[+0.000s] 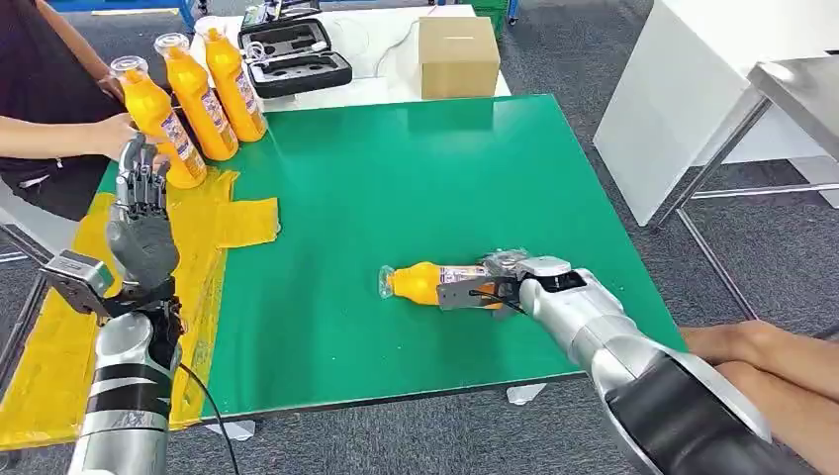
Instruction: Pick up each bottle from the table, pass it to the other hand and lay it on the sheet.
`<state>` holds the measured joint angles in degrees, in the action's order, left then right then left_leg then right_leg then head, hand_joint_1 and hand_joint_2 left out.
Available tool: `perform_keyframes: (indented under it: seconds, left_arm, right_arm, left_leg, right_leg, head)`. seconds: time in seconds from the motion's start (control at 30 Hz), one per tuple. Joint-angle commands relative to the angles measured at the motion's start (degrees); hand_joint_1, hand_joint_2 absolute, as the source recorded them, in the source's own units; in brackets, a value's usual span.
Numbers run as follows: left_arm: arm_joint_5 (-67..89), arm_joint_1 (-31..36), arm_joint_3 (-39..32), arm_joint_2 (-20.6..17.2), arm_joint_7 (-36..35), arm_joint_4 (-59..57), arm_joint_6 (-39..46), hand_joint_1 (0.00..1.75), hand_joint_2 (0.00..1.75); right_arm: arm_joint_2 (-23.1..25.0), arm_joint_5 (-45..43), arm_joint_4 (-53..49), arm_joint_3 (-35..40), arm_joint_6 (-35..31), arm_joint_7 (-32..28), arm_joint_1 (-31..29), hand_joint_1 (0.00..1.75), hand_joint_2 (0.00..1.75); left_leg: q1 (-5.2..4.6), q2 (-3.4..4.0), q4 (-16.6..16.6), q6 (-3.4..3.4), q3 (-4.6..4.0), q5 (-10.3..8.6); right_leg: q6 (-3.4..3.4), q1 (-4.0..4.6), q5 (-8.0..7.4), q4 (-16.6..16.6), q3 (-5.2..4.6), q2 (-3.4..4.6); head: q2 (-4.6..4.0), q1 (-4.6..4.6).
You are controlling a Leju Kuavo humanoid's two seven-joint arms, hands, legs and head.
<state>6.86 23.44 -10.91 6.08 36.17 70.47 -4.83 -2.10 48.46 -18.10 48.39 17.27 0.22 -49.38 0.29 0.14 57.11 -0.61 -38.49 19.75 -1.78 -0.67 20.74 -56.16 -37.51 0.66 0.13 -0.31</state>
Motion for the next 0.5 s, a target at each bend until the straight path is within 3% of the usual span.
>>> perform_keyframes:
  seconds: [0.03, 0.17, 0.33, 0.43, 0.47, 0.5]
  left_arm:
    - [-0.38, 2.52, 0.23, 0.33, -0.29, -4.71, 0.01, 0.00, 0.00]
    - [-0.55, 2.16, 0.16, 0.19, -0.33, -4.46, 0.09, 0.00, 0.00]
    - [-1.29, 0.36, -0.40, -0.39, -3.58, -3.37, -0.83, 0.00, 0.00]
    - [-3.90, -0.90, -0.27, -0.41, -6.50, -4.65, -5.61, 0.00, 0.00]
    - [-4.36, -2.06, -0.21, 0.34, -6.84, -3.70, -5.58, 0.00, 1.75]
    - [-4.72, -3.00, 0.04, 1.15, -7.55, -2.52, -5.11, 0.00, 1.75]
  right_arm:
    - [0.00, -1.15, 4.15, 0.78, 1.12, 0.20, 4.05, 1.75, 1.75]
    - [0.53, -2.94, 3.43, -1.58, -0.28, -0.91, 3.09, 1.75, 1.75]
    - [2.74, -9.29, 0.96, -10.57, -8.08, -0.93, -0.15, 1.75, 1.75]
    - [4.47, -18.04, -4.75, -21.03, -13.95, -7.57, -2.98, 1.75, 1.75]
    - [5.28, -21.05, -8.43, -24.34, -14.49, -9.03, -3.57, 1.75, 1.75]
    - [5.88, -24.24, -13.44, -27.54, -15.10, -11.02, -3.01, 1.75, 1.75]
  left_leg:
    - [0.07, -0.26, -0.09, 0.04, 0.25, 0.02]
    - [0.06, -0.22, -0.17, 0.11, 0.42, -0.01]
    - [0.02, -0.05, 0.00, 0.09, 0.32, -0.15]
    - [-0.05, 0.08, 0.03, 0.08, 0.15, -0.18]
    - [-0.08, 0.09, 0.00, 0.07, 0.08, -0.24]
    - [-0.08, 0.24, 0.09, 0.11, 0.02, -0.16]
  right_leg:
    - [0.06, 0.08, 0.08, 0.12, 0.36, -0.29]
    - [0.07, 0.08, 0.08, 0.20, 1.03, -0.27]
    - [0.16, 0.05, -0.06, -0.01, 0.94, -0.08]
    - [0.15, 0.00, -0.11, -0.11, 0.75, 0.07]
    - [0.11, -0.04, -0.15, -0.10, 0.67, 0.08]
    - [0.15, -0.03, -0.11, -0.20, 0.59, 0.21]
  head:
    - [0.00, 0.00]
    - [0.00, -0.02]
    - [0.00, 0.00]
    - [0.00, 0.00]
    - [0.00, -0.04]
    - [0.00, 0.02]
